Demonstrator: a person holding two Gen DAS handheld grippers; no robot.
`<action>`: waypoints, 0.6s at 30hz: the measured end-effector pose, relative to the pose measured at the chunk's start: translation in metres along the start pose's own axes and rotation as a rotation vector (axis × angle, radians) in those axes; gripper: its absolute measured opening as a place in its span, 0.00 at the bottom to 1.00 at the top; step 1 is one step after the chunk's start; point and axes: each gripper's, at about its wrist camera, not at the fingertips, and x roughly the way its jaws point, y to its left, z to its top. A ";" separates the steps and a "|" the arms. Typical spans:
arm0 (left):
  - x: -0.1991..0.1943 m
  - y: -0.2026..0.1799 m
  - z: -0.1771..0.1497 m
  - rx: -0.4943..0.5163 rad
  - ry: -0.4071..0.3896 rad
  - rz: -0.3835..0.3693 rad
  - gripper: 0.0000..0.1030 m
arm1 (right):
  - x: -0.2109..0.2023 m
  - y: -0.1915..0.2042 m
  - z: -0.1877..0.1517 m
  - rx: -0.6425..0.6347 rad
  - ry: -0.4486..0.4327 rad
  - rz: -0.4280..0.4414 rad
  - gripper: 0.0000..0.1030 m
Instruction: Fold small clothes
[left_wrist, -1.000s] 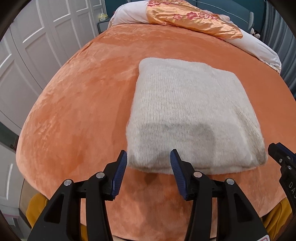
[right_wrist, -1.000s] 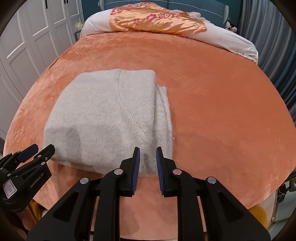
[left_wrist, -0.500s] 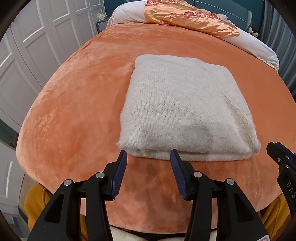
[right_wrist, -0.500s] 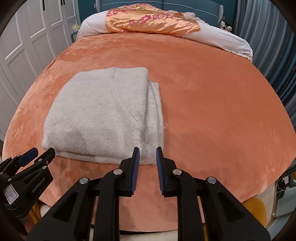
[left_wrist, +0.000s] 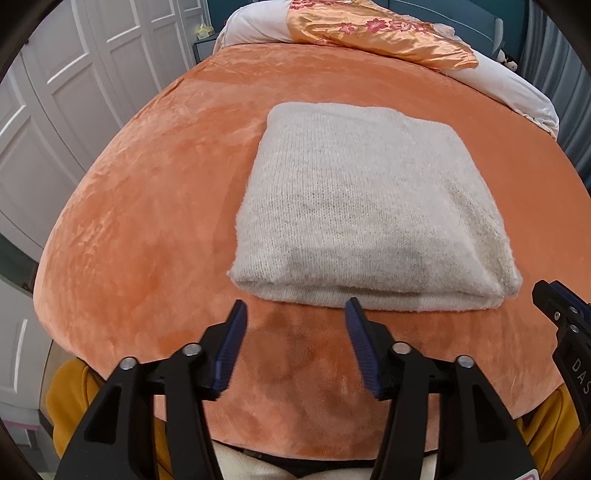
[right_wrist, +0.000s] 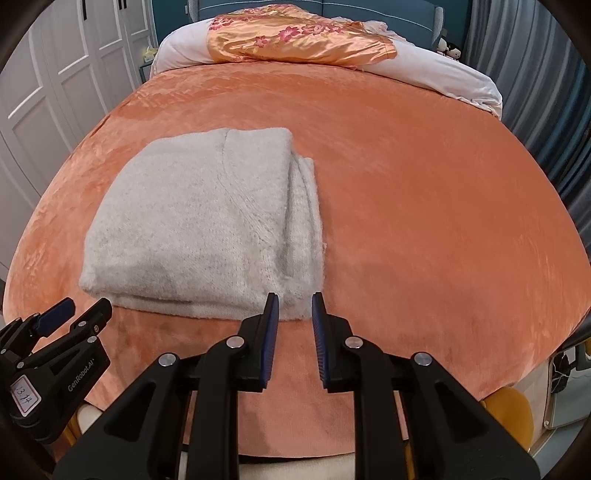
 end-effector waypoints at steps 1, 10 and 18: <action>0.000 0.000 -0.001 -0.001 -0.002 -0.001 0.56 | 0.000 0.000 -0.001 0.000 0.001 -0.002 0.21; 0.006 -0.002 -0.010 0.006 0.007 0.004 0.62 | 0.004 0.003 -0.012 0.013 0.004 -0.016 0.27; 0.015 -0.006 -0.020 0.005 0.020 0.011 0.67 | 0.014 0.002 -0.026 0.017 0.012 -0.037 0.36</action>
